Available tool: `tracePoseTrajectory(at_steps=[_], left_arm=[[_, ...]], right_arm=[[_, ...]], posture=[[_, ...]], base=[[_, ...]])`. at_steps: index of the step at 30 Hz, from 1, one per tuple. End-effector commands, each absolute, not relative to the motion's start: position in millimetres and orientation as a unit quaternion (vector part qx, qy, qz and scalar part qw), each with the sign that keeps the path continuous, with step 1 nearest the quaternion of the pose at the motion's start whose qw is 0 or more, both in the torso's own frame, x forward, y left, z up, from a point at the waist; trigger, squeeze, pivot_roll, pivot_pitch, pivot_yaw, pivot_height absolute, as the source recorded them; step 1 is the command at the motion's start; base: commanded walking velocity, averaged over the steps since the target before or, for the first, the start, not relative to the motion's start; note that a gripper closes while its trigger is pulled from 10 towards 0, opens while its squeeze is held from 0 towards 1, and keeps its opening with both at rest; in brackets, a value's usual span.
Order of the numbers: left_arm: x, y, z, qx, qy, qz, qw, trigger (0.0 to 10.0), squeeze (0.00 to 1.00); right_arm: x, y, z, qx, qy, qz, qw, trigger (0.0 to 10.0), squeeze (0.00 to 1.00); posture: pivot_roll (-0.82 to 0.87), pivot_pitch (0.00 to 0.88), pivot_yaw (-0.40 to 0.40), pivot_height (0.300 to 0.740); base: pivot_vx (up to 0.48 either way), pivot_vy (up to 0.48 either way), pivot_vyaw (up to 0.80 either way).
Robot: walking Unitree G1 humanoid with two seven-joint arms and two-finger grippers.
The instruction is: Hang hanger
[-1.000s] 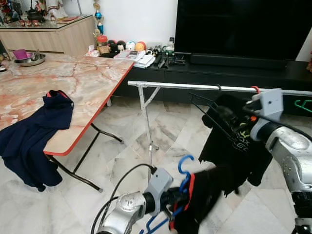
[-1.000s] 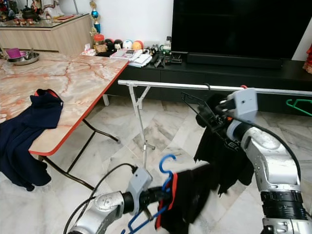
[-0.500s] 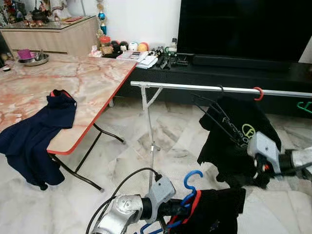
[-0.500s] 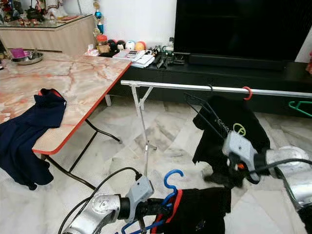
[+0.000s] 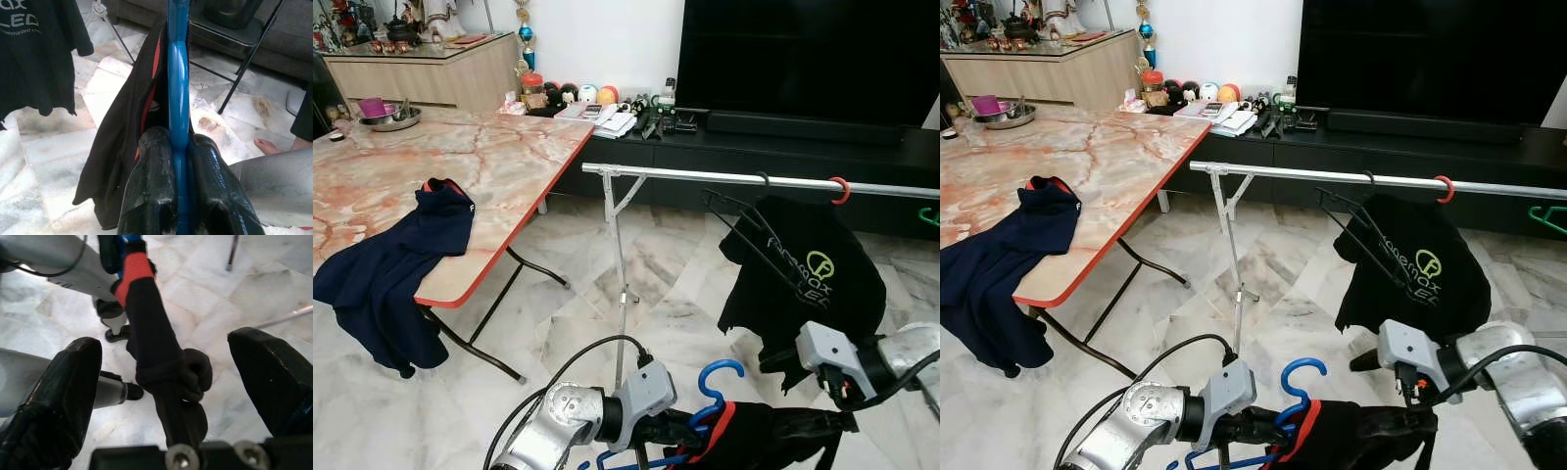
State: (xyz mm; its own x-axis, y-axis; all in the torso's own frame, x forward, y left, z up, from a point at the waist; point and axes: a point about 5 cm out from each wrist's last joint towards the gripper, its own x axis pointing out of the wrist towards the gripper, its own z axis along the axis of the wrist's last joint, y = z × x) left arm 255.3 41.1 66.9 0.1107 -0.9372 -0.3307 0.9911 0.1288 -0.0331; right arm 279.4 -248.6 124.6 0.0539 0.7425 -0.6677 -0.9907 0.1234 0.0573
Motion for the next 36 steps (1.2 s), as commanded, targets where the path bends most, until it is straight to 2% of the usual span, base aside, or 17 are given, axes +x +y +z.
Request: tracePoseTrajectory(at_steps=[1,8,15,26,30,31,32,33,36], left_arm=[[254.8,37.9,73.4,0.106,0.122,-0.662,0.732,10.0,0.00],[252.0,29.9,78.0,0.109,0.117,-0.676,0.719,10.0,0.00],[250.3,27.0,82.7,0.115,0.112,-0.689,0.707,10.0,0.00],[251.1,26.4,88.6,0.125,0.105,-0.691,0.704,10.0,0.00],[253.0,26.4,90.6,0.130,0.100,-0.688,0.707,10.0,0.00],[253.2,25.7,91.2,0.130,0.100,-0.688,0.707,10.0,0.00],[253.2,24.3,92.7,0.129,0.098,-0.689,0.707,10.0,0.00],[253.2,23.9,93.2,0.129,0.098,-0.689,0.707,10.0,0.00],[252.7,23.5,94.2,0.129,0.097,-0.689,0.706,10.0,0.00]], right_arm=[[278.5,-246.2,126.7,-0.220,0.280,0.643,0.678,10.0,0.00],[276.3,-231.4,114.1,-0.217,0.279,0.668,0.655,10.0,0.00],[278.1,-220.4,106.1,-0.218,0.278,0.676,0.646,10.0,0.00],[274.9,-220.0,93.0,-0.237,0.306,0.674,0.630,10.0,0.00],[274.6,-221.9,87.5,-0.241,0.318,0.664,0.632,10.0,0.00],[274.6,-221.7,87.0,-0.237,0.319,0.664,0.634,8.7,0.00],[274.6,-221.4,86.1,-0.231,0.321,0.664,0.635,2.0,0.00],[274.6,-221.4,85.8,-0.229,0.321,0.664,0.635,0.0,0.00],[274.8,-220.1,85.7,-0.229,0.320,0.665,0.634,0.0,0.00]], posture=[[0.03,0.000,-0.022,0.740],[0.04,0.000,-0.027,0.740],[0.05,0.000,-0.025,0.740],[0.06,0.000,-0.026,0.740],[0.06,0.000,-0.027,0.740],[0.07,0.000,-0.027,0.740],[0.07,0.000,-0.027,0.740],[0.07,0.000,-0.027,0.740],[0.07,0.000,-0.026,0.740]], base=[[0.000,0.000,0.00],[0.000,0.000,0.00],[0.000,0.000,0.00],[0.000,0.000,0.00],[0.000,0.000,0.00],[0.000,0.000,0.00],[0.000,0.000,0.00],[0.000,0.000,0.00],[0.000,0.000,0.00]])
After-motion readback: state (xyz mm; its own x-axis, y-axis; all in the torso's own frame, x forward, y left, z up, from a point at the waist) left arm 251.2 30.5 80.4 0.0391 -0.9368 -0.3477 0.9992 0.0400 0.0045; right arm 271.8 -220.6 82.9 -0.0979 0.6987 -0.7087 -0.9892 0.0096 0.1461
